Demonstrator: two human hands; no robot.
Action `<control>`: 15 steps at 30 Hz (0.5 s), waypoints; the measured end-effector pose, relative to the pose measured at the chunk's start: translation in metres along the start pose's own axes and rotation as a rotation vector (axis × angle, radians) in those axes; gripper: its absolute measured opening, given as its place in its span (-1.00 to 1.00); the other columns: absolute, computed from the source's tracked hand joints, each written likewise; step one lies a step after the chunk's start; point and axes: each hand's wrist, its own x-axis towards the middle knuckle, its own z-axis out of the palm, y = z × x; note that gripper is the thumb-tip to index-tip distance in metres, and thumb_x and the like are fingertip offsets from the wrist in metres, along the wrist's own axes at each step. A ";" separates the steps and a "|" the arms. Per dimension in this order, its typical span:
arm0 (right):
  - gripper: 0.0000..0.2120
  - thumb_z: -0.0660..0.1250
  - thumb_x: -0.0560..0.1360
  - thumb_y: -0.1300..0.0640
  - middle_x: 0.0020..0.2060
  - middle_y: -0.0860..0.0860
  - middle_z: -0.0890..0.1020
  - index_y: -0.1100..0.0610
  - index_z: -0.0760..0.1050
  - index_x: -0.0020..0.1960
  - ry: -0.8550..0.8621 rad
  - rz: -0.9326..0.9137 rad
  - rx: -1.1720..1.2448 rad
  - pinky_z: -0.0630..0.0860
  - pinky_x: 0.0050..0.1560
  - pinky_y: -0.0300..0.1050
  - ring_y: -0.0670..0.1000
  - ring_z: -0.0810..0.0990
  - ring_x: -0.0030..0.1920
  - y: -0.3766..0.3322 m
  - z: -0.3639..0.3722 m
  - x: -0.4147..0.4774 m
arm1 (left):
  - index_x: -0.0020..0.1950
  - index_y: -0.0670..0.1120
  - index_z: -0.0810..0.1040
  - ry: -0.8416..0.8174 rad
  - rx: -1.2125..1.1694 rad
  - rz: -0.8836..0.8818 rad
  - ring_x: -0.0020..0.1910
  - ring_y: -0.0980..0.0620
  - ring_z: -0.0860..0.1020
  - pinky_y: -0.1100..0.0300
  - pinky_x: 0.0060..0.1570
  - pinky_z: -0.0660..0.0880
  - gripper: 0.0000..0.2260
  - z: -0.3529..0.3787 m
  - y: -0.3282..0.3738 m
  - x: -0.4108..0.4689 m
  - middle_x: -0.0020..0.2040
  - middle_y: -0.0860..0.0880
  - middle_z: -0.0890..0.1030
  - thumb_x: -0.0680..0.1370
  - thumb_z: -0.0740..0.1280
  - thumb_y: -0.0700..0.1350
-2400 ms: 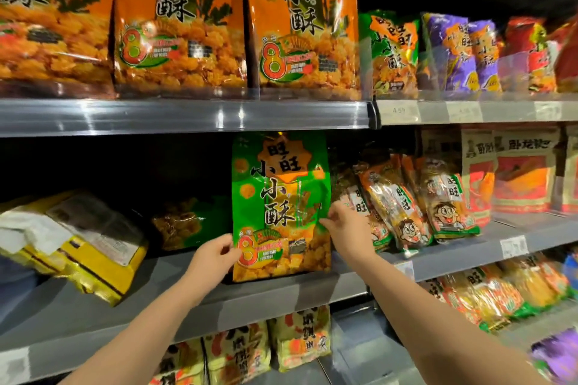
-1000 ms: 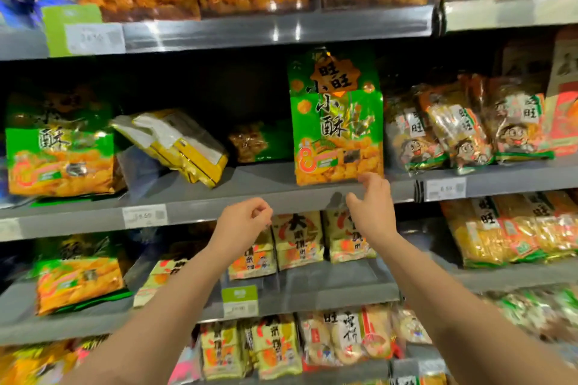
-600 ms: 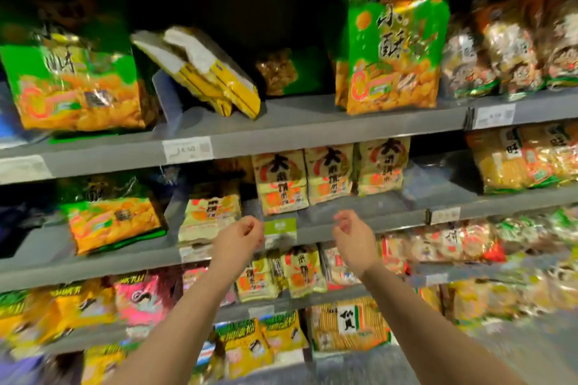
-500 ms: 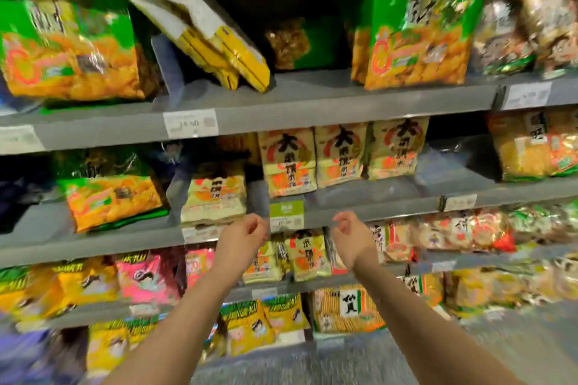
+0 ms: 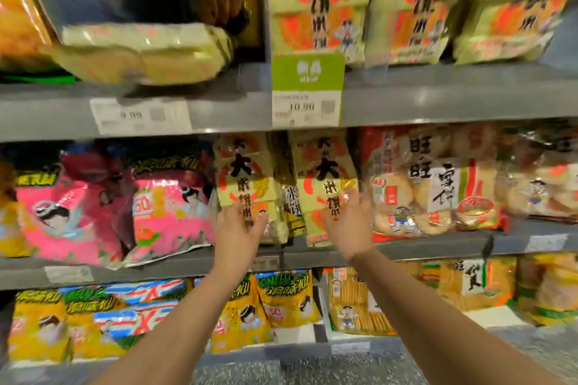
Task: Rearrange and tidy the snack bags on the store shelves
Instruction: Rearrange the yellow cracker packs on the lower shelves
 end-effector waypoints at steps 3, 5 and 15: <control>-0.21 0.33 0.46 -0.11 0.49 0.22 0.06 0.14 -0.01 0.49 0.123 -0.039 -0.118 0.17 0.41 0.04 0.17 0.06 0.49 0.016 0.027 0.008 | 0.34 -0.22 0.31 0.112 -0.078 -0.018 0.16 -0.10 0.40 0.07 0.14 0.37 -0.45 0.022 -0.029 0.006 0.20 -0.19 0.42 0.48 0.33 0.07; -0.11 0.35 0.43 -0.14 0.50 0.23 0.03 0.12 -0.12 0.51 0.102 -0.038 -0.121 0.15 0.42 0.09 0.22 0.06 0.49 0.021 0.030 0.013 | 0.37 -0.22 0.27 0.142 -0.120 -0.030 0.25 -0.17 0.38 -0.08 0.25 0.36 -0.40 0.031 -0.036 0.009 0.27 -0.22 0.41 0.46 0.37 0.05; 0.05 0.55 0.23 -0.10 0.38 0.18 0.31 0.14 0.00 0.48 -0.004 0.138 0.125 0.41 0.20 0.03 0.19 0.37 0.32 0.000 0.006 0.019 | 0.37 -0.20 0.26 0.079 -0.053 -0.342 0.24 -0.25 0.44 -0.14 0.19 0.43 -0.14 0.025 -0.007 0.034 0.26 -0.23 0.48 0.25 0.51 0.19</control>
